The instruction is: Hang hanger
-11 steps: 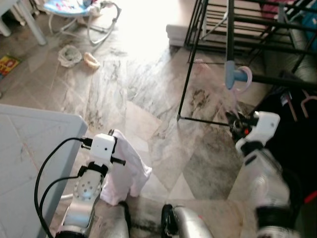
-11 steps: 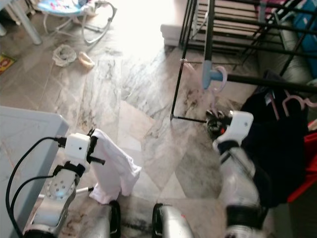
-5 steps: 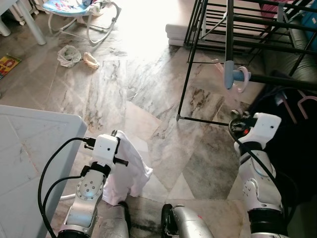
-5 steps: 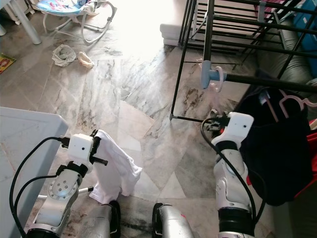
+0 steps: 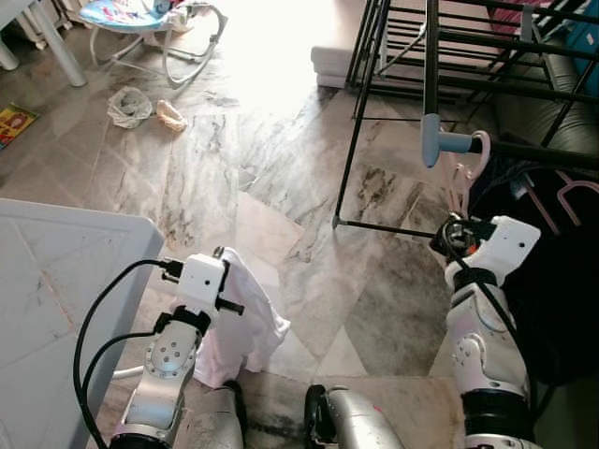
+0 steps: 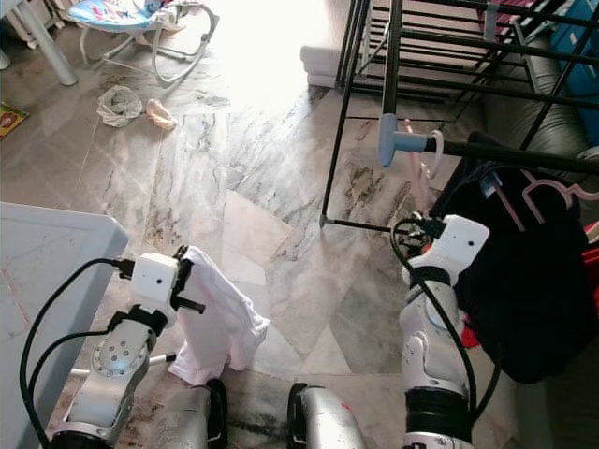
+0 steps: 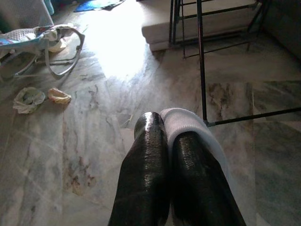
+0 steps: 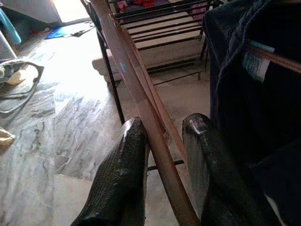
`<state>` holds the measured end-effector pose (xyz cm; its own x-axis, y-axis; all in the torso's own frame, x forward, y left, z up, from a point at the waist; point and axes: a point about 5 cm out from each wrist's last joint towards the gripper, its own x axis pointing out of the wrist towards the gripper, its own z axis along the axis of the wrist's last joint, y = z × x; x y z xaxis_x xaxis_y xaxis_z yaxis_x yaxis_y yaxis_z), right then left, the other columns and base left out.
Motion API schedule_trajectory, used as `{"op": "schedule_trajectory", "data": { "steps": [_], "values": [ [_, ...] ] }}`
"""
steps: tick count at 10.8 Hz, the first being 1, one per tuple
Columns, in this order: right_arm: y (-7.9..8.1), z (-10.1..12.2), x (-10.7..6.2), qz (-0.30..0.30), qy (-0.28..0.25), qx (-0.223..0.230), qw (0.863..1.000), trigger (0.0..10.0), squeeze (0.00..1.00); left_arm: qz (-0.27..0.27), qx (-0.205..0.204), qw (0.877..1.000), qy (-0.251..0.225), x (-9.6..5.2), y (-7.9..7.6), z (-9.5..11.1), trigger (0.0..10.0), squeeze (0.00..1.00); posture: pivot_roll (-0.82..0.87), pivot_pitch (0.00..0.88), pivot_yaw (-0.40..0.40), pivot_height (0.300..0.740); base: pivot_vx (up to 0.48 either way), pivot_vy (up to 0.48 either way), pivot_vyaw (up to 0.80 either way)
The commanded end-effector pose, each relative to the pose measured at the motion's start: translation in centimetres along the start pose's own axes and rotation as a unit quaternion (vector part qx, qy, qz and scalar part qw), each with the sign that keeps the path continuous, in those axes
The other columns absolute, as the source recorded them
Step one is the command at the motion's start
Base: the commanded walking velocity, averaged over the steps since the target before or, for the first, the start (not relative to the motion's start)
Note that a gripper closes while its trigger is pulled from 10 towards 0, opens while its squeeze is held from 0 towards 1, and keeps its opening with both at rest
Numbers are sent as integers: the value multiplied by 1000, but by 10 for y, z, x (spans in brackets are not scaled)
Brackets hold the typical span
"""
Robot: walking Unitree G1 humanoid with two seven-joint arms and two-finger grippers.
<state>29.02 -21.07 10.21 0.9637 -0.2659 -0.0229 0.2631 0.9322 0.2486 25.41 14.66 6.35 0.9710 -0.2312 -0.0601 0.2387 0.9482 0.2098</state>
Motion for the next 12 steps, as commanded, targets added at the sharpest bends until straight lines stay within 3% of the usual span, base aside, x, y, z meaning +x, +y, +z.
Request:
{"op": "schedule_trajectory", "data": {
  "steps": [1,2,6,11,12],
  "values": [
    [-9,-13,-4,-22,35,0,999,0,0,-7,-3,1000,3,-1,-2,-1,10000,0,5,179,-32,740,0,0,0],
    [-6,-15,-5,13,42,-31,999,10000,1000,-8,-2,1000,4,-2,-2,-1,10000,0,5,180,-30,740,0,0,0],
    [11,-11,-5,133,39,-134,981,10000,1000,-13,-2,1000,8,-2,-3,-3,10000,0,4,182,-28,740,0,0,0],
    [14,-4,-2,181,87,-135,970,10000,1000,-18,2,1000,17,-3,-4,-5,10000,0,7,180,-33,740,0,0,0],
    [13,-1,-3,191,98,-137,967,10000,439,-20,3,1000,19,-3,-4,-5,10000,0,4,181,-32,740,0,0,0]
  ]
}}
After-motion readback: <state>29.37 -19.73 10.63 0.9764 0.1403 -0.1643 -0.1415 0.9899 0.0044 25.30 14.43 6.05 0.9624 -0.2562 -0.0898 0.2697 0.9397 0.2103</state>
